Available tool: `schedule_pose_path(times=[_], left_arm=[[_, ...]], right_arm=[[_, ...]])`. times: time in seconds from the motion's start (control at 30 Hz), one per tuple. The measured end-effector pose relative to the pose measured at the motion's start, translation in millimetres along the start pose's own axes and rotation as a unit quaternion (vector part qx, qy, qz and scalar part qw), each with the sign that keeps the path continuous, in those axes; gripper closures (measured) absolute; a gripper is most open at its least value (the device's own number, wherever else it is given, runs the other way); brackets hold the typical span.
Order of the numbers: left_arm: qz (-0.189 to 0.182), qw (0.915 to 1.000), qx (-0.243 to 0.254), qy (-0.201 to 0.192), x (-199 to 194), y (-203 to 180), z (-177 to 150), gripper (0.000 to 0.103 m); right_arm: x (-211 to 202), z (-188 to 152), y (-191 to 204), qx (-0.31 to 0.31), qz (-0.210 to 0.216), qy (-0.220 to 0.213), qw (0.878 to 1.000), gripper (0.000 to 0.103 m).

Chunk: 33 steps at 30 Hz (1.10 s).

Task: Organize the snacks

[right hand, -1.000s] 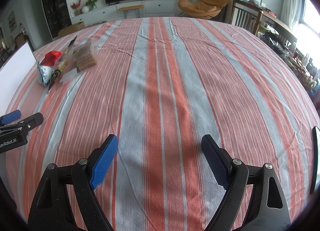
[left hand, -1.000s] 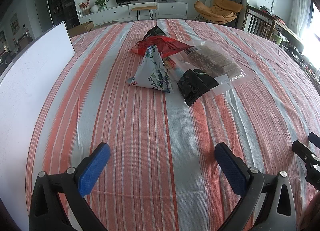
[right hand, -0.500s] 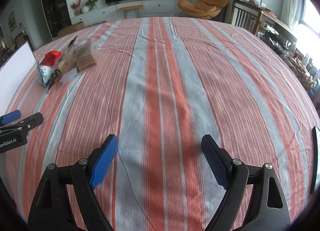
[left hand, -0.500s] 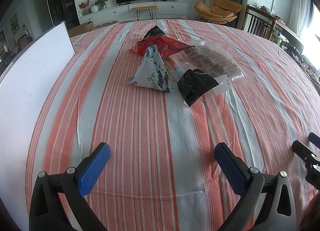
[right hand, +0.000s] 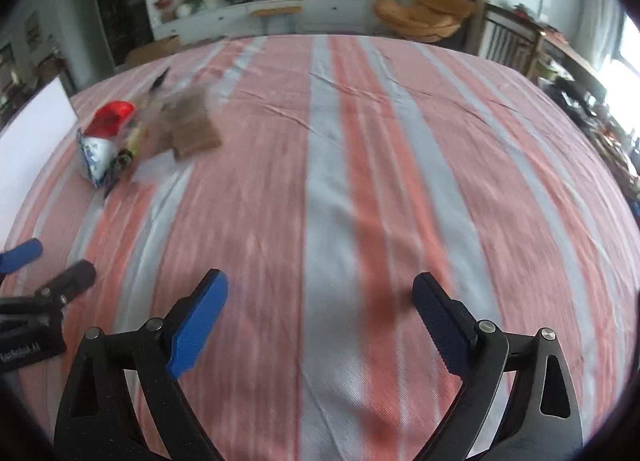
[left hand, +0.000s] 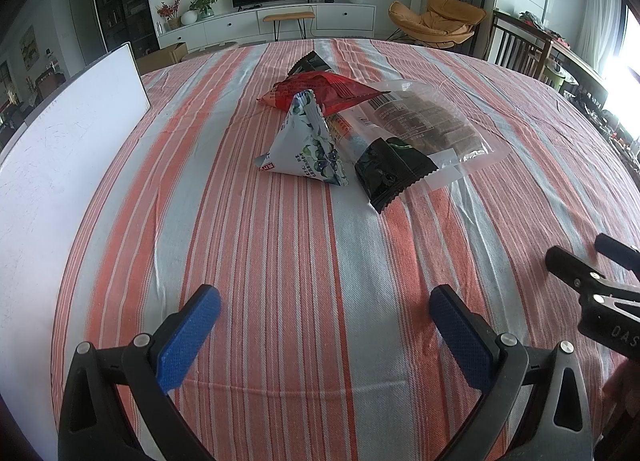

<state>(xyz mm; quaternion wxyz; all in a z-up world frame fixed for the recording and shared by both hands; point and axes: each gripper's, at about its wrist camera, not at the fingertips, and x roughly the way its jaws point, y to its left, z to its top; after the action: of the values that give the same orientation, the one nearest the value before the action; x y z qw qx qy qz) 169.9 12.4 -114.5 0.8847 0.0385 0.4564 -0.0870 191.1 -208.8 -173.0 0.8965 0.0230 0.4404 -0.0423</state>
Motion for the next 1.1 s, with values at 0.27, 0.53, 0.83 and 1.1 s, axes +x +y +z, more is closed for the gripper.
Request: schedule_pose_path(times=[0.27, 0.53, 0.83, 1.1], left_arm=[[0.000, 1.0000, 0.000, 0.000, -1.8, 0.4, -0.9, 0.000], [0.000, 1.0000, 0.000, 0.000, -1.5, 0.0, -0.7, 0.000], [0.000, 1.0000, 0.000, 0.000, -1.3, -0.1, -0.6, 0.000], [0.000, 1.0000, 0.000, 0.000, -1.2, -0.2, -0.6, 0.000]], right_arm=[[-1.8, -1.7, 0.3, 0.001, 0.001, 0.000, 1.000, 0.006], [-2.1, -1.6, 0.4, 0.001, 0.001, 0.000, 1.000, 0.006], [-2.3, -1.6, 0.3, 0.001, 0.001, 0.000, 1.000, 0.006], [-2.6, -1.6, 0.3, 0.001, 0.001, 0.000, 1.000, 0.006]])
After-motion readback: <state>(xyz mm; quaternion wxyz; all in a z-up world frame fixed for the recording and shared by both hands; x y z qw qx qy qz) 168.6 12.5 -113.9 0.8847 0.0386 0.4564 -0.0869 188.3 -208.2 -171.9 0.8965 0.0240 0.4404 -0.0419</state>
